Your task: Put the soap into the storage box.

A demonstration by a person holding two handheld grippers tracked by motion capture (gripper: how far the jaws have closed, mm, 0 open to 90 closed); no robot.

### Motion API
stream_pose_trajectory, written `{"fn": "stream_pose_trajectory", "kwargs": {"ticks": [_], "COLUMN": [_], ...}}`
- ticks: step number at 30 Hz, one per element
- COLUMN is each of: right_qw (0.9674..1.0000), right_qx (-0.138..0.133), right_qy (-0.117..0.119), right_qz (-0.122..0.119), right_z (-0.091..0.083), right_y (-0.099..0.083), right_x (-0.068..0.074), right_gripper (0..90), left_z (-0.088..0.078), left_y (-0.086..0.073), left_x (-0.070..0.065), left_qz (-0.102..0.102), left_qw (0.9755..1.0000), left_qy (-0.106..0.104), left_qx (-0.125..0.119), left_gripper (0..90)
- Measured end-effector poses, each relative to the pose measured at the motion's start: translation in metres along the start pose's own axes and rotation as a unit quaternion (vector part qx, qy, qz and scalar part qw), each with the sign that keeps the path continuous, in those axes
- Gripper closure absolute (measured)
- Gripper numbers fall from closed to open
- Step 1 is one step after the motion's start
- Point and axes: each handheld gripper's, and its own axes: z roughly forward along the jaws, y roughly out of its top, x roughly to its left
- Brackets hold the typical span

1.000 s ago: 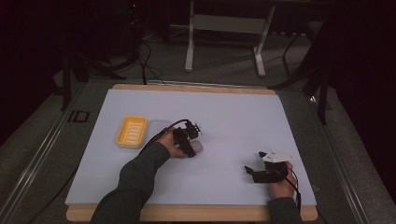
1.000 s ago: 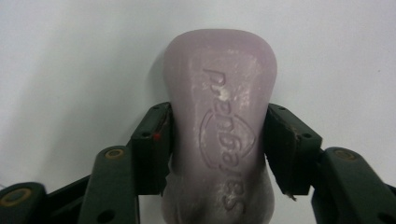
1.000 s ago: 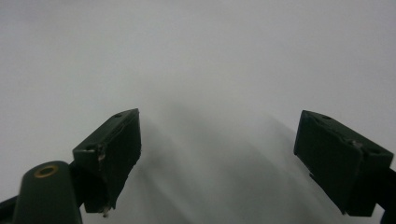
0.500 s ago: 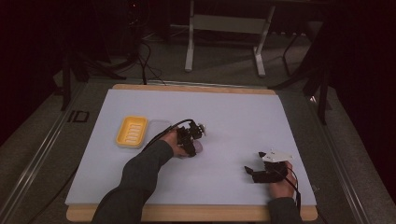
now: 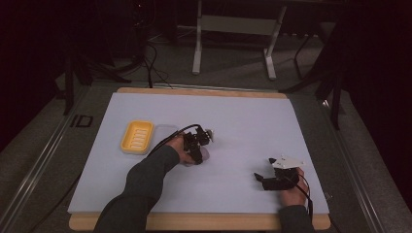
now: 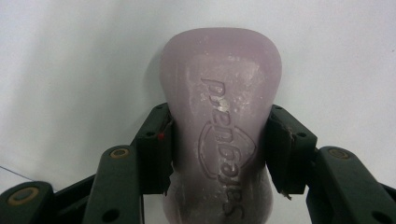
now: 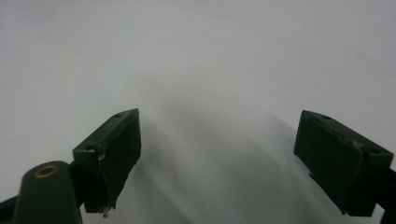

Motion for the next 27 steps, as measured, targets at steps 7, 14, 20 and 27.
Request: {"fn": "stream_pose_trajectory", "kwargs": {"ticks": [7, 14, 20, 27], "right_qw": [1.0, 1.0, 1.0, 1.0], "right_qx": [-0.001, -0.001, -0.001, -0.001], "right_qy": [0.0, 0.0, 0.0, 0.0], "right_qz": [0.0, 0.0, 0.0, 0.0], "right_z": [0.0, 0.0, 0.0, 0.0], "right_y": [0.0, 0.0, 0.0, 0.0], "right_x": [0.0, 0.0, 0.0, 0.0], "right_gripper": [14.5, 14.5, 14.5, 14.5], "left_z": [-0.001, -0.005, -0.01, -0.014], "left_y": [0.0, -0.005, -0.01, -0.015], "left_x": [0.0, 0.003, 0.006, 0.011], "left_qz": [-0.002, -0.006, -0.018, -0.034], "left_qw": [1.0, 0.9999, 0.9997, 0.9991], "left_qy": [0.001, 0.011, 0.019, 0.027], "left_qx": [0.004, 0.009, 0.004, 0.001], "left_gripper": [49.9, 49.9, 50.0, 50.0]}}
